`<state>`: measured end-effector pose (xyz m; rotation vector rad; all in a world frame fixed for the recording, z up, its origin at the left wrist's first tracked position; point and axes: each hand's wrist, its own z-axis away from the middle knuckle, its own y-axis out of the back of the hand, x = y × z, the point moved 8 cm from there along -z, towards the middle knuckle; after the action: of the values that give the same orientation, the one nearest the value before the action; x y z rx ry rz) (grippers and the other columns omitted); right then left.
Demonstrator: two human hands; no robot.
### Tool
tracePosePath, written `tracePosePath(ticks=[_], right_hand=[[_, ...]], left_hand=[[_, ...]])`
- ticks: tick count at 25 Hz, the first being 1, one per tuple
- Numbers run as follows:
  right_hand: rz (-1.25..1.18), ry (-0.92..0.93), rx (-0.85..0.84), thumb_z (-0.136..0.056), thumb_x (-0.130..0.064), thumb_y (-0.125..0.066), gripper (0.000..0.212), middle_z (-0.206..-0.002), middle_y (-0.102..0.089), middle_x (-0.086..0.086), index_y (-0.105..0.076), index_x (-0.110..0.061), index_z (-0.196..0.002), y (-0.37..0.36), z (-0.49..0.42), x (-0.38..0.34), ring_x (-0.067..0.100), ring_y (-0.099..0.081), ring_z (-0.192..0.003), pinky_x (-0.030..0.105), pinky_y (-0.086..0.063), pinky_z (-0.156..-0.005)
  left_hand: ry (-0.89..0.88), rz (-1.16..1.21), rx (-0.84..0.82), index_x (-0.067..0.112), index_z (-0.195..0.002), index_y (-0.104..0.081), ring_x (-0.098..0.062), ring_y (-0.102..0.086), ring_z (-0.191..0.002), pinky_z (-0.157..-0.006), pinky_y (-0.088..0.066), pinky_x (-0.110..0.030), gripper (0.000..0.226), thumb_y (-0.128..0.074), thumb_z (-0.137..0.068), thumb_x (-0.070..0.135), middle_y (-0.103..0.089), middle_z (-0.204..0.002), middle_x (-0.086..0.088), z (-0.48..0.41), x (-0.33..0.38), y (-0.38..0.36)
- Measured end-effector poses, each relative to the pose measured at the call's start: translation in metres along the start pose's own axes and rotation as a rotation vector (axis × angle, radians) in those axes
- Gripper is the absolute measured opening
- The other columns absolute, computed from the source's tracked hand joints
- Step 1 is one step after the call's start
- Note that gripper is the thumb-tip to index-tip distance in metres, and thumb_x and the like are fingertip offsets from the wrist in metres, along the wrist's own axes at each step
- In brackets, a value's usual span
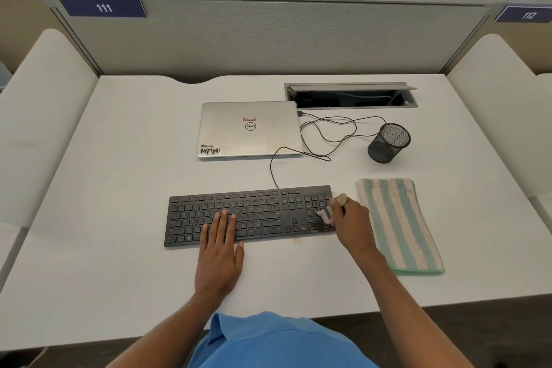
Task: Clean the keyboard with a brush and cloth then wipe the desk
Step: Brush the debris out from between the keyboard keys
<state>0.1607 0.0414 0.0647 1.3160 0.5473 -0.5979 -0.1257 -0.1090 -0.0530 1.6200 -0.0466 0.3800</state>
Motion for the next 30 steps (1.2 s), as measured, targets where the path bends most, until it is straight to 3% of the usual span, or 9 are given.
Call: tracePosePath(ticks=[4, 8, 12, 15, 20, 24, 26, 28, 30], right_hand=[[0.015, -0.023, -0.018, -0.106, -0.03, -0.045, 0.039, -0.062, -0.065, 0.005, -0.058, -0.008, -0.076, -0.009, 0.015, 0.023, 0.025, -0.064, -0.059, 0.043, -0.048, -0.054], [-0.072, -0.036, 0.071, -0.106, -0.027, -0.048, 0.034, -0.066, -0.067, 0.004, -0.067, -0.011, -0.082, 0.004, 0.017, 0.025, 0.013, -0.062, -0.058, 0.024, -0.043, -0.05], [-0.067, 0.012, 0.006, -0.106, -0.031, -0.045, 0.038, -0.064, -0.063, 0.006, -0.062, -0.01, -0.079, -0.013, 0.031, 0.024, 0.019, -0.059, -0.056, 0.029, -0.042, -0.049], [-0.076, 0.036, -0.022, -0.105, -0.031, -0.047, 0.04, -0.064, -0.065, 0.008, -0.063, -0.006, -0.078, -0.01, 0.032, 0.017, 0.025, -0.062, -0.061, 0.039, -0.049, -0.057], [-0.127, 0.08, 0.001, -0.105, -0.031, -0.048, 0.036, -0.066, -0.067, -0.004, -0.063, -0.013, -0.078, -0.02, 0.014, -0.011, 0.003, -0.061, -0.059, 0.021, -0.047, -0.055], [-0.092, 0.098, -0.13, -0.106, -0.03, -0.047, 0.037, -0.067, -0.065, 0.002, -0.064, -0.007, -0.082, -0.041, 0.026, -0.005, 0.015, -0.062, -0.062, 0.025, -0.048, -0.056], [-0.111, 0.103, -0.139, -0.106, -0.027, -0.048, 0.035, -0.067, -0.062, -0.004, -0.061, -0.007, -0.08, -0.031, 0.034, -0.001, 0.01, -0.058, -0.06, 0.016, -0.043, -0.056], [-0.119, 0.14, -0.133, -0.104, -0.026, -0.05, 0.031, -0.065, -0.062, -0.012, -0.06, -0.013, -0.078, -0.017, 0.043, 0.002, 0.004, -0.056, -0.06, 0.015, -0.041, -0.057], [-0.085, 0.198, -0.172, -0.101, -0.022, -0.057, 0.018, -0.073, -0.065, -0.021, -0.066, -0.023, -0.086, -0.013, 0.059, 0.003, 0.002, -0.061, -0.072, 0.013, -0.046, -0.06]], left_hand=[[-0.001, -0.003, 0.002, 0.013, -0.169, -0.016, -0.023, -0.004, -0.164, -0.131, -0.011, -0.053, 0.069, -0.033, -0.107, 0.038, -0.009, -0.178, -0.006, 0.0, 0.0, 0.0], [0.005, -0.001, -0.006, 0.014, -0.169, -0.013, -0.022, -0.002, -0.164, -0.131, -0.01, -0.053, 0.07, -0.035, -0.107, 0.037, -0.007, -0.178, -0.005, -0.001, 0.0, 0.0], [0.004, 0.003, -0.003, 0.014, -0.169, -0.014, -0.022, -0.002, -0.164, -0.131, -0.009, -0.052, 0.07, -0.034, -0.107, 0.038, -0.008, -0.178, -0.005, 0.0, -0.001, -0.001], [0.006, 0.002, -0.004, 0.014, -0.169, -0.013, -0.022, -0.003, -0.164, -0.131, -0.009, -0.052, 0.07, -0.033, -0.106, 0.038, -0.007, -0.178, -0.005, 0.0, -0.001, -0.001], [0.006, 0.003, -0.005, 0.014, -0.169, -0.013, -0.022, -0.002, -0.164, -0.131, -0.01, -0.053, 0.07, -0.034, -0.106, 0.037, -0.006, -0.178, -0.005, 0.0, -0.001, -0.001], [0.008, 0.002, -0.004, 0.015, -0.169, -0.013, -0.022, -0.002, -0.164, -0.131, -0.009, -0.052, 0.07, -0.035, -0.106, 0.037, -0.007, -0.178, -0.005, 0.0, -0.001, -0.001], [0.01, 0.011, -0.005, 0.016, -0.17, -0.012, -0.021, -0.002, -0.164, -0.131, -0.009, -0.052, 0.07, -0.035, -0.107, 0.037, -0.007, -0.178, -0.004, 0.0, -0.001, 0.0], [0.007, 0.015, -0.002, 0.016, -0.17, -0.012, -0.021, -0.002, -0.164, -0.131, -0.009, -0.052, 0.07, -0.035, -0.107, 0.037, -0.007, -0.178, -0.004, 0.001, 0.0, -0.001], [0.01, 0.018, 0.004, 0.016, -0.169, -0.013, -0.021, -0.002, -0.164, -0.131, -0.009, -0.052, 0.069, -0.035, -0.107, 0.037, -0.007, -0.178, -0.004, 0.001, -0.001, -0.001]])
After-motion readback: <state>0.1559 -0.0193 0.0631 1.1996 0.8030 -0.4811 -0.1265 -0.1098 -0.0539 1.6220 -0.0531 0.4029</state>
